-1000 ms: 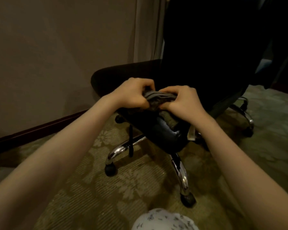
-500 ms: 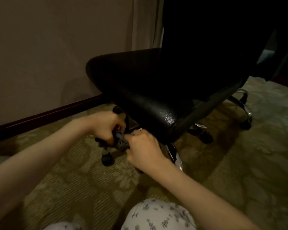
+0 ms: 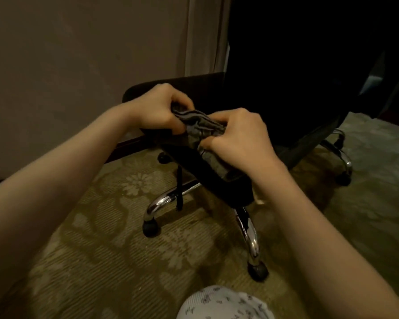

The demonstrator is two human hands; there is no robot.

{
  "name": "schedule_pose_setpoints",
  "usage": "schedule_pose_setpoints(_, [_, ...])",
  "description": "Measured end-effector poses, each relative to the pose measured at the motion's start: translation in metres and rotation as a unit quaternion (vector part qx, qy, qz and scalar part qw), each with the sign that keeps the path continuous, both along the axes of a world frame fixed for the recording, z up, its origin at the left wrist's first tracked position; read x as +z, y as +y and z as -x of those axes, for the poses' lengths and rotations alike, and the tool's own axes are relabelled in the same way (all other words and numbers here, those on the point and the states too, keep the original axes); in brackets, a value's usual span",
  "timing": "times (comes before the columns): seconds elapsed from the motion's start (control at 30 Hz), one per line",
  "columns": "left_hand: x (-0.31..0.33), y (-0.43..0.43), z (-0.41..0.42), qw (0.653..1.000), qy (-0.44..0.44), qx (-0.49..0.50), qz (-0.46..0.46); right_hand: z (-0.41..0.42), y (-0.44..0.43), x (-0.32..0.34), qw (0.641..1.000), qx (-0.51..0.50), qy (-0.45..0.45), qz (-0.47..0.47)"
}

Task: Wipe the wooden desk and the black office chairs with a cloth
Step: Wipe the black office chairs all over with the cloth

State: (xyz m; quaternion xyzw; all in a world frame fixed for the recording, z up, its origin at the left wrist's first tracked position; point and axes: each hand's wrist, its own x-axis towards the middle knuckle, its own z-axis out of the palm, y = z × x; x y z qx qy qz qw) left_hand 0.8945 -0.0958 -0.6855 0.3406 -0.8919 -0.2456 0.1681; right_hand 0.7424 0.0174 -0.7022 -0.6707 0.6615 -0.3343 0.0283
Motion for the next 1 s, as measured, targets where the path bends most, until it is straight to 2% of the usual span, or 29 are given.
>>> schedule_pose_setpoints(0.1, [-0.016,-0.003,0.004,0.999,-0.039,0.003,0.0,-0.007,0.002,-0.018,0.995,-0.022,0.095,-0.026])
schedule_pose_setpoints(0.17, [-0.03,-0.001,-0.004,0.999,-0.03,0.0,-0.016,-0.02,0.009,-0.046,0.976,-0.035,0.211,0.034])
schedule_pose_setpoints(0.27, [-0.047,0.005,-0.015,1.0,0.013,-0.003,-0.011,-0.03,0.012,-0.079,0.963,-0.038,0.24,0.118])
schedule_pose_setpoints(0.37, [-0.063,0.012,-0.022,0.999,0.042,0.0,0.007,-0.031,0.015,-0.091,0.955,-0.029,0.268,0.126])
schedule_pose_setpoints(0.47, [-0.083,0.015,-0.032,1.0,0.017,-0.006,0.021,-0.034,0.022,-0.106,0.956,0.003,0.28,0.088])
schedule_pose_setpoints(0.6, [-0.106,0.022,-0.035,0.99,-0.124,-0.027,0.061,-0.039,0.022,-0.132,0.965,0.05,0.258,-0.014])
schedule_pose_setpoints(0.67, [-0.109,0.024,-0.034,0.985,-0.154,-0.025,0.07,-0.038,0.021,-0.135,0.968,0.062,0.238,-0.042])
schedule_pose_setpoints(0.87, [-0.063,0.014,-0.04,0.988,-0.109,0.007,0.106,-0.041,0.008,-0.092,0.982,0.066,0.177,0.01])
schedule_pose_setpoints(1.0, [-0.031,0.005,-0.044,0.992,-0.03,0.024,0.124,-0.039,-0.006,-0.052,0.992,0.063,0.1,0.038])
